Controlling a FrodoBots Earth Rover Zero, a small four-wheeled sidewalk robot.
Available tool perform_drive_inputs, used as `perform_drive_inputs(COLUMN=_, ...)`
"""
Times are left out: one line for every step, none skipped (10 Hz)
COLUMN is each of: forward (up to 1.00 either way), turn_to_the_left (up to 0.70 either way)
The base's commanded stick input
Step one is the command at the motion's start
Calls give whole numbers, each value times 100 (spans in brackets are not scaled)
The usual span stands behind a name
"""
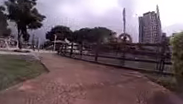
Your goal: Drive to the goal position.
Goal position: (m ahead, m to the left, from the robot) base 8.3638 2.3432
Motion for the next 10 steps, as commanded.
perform_drive_inputs(forward=100, turn_to_the_left=0)
perform_drive_inputs(forward=100, turn_to_the_left=9)
perform_drive_inputs(forward=100, turn_to_the_left=32)
perform_drive_inputs(forward=100, turn_to_the_left=12)
perform_drive_inputs(forward=100, turn_to_the_left=0)
perform_drive_inputs(forward=100, turn_to_the_left=0)
perform_drive_inputs(forward=100, turn_to_the_left=23)
perform_drive_inputs(forward=100, turn_to_the_left=31)
perform_drive_inputs(forward=100, turn_to_the_left=39)
perform_drive_inputs(forward=100, turn_to_the_left=28)
